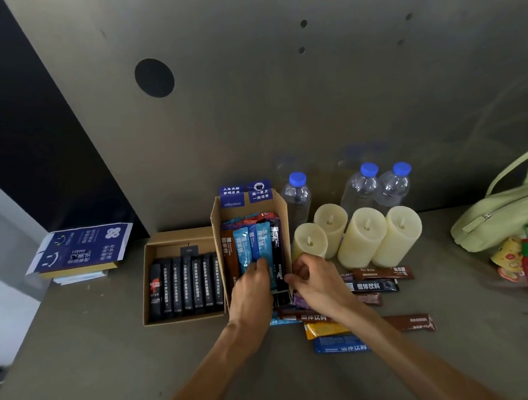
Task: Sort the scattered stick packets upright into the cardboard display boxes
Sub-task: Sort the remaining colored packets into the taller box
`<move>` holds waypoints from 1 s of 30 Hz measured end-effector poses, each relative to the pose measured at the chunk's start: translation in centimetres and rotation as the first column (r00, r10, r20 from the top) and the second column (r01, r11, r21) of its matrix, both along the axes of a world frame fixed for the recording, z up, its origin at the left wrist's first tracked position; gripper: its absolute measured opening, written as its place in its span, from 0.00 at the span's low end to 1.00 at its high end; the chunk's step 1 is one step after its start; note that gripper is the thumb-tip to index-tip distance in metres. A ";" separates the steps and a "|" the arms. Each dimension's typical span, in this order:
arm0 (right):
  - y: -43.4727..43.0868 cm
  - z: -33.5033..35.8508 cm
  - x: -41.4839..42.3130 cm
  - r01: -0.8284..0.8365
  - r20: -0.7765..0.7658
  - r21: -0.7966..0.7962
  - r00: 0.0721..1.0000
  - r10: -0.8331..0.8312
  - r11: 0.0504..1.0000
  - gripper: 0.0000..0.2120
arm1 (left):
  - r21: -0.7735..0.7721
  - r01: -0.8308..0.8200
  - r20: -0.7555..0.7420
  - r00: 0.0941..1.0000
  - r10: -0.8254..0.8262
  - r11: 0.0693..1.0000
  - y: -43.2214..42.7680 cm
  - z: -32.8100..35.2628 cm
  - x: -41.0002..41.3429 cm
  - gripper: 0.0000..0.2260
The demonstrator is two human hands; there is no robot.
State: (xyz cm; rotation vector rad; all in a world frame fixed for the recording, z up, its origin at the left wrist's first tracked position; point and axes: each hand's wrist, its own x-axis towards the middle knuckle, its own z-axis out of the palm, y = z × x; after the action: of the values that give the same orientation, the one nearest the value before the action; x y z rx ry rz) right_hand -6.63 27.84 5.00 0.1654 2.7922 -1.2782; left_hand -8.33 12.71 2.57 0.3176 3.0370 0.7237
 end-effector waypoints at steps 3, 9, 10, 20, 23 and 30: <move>0.0 -0.1 0.0 0.001 -0.001 0.008 1.000 -0.001 1.000 0.08 | 0.023 -0.005 0.002 1.000 0.005 1.000 -0.1 -0.2 -0.1 0.12; 0.1 0.0 0.1 -0.007 0.007 -0.005 1.000 0.008 1.000 0.08 | 0.058 0.012 -0.031 0.999 -0.011 0.998 -0.4 0.0 0.2 0.10; 0.2 0.1 0.2 -0.009 0.011 -0.009 1.000 0.010 1.000 0.08 | 0.067 0.019 -0.047 0.999 -0.016 0.998 -0.5 0.0 0.4 0.10; 6.9 -3.6 6.2 0.078 0.059 0.139 0.994 -0.087 0.987 0.06 | 0.041 0.268 -0.068 0.962 -0.265 0.963 -1.5 -2.9 7.5 0.10; 8.7 -4.7 8.0 0.146 0.041 0.205 0.987 -0.158 0.968 0.06 | -0.038 0.399 -0.048 0.915 -0.400 0.916 0.8 -4.5 8.8 0.13; 10.6 -5.9 8.5 0.195 0.090 0.263 0.970 -0.225 0.945 0.06 | -0.120 0.379 -0.082 0.917 -0.389 0.918 3.3 -6.6 10.0 0.26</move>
State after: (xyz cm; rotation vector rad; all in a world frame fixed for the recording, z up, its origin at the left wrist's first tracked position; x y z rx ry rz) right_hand 1.91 38.42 -0.93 0.5492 2.8832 -0.9033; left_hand 1.67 16.05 -4.02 0.9447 2.9444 0.5360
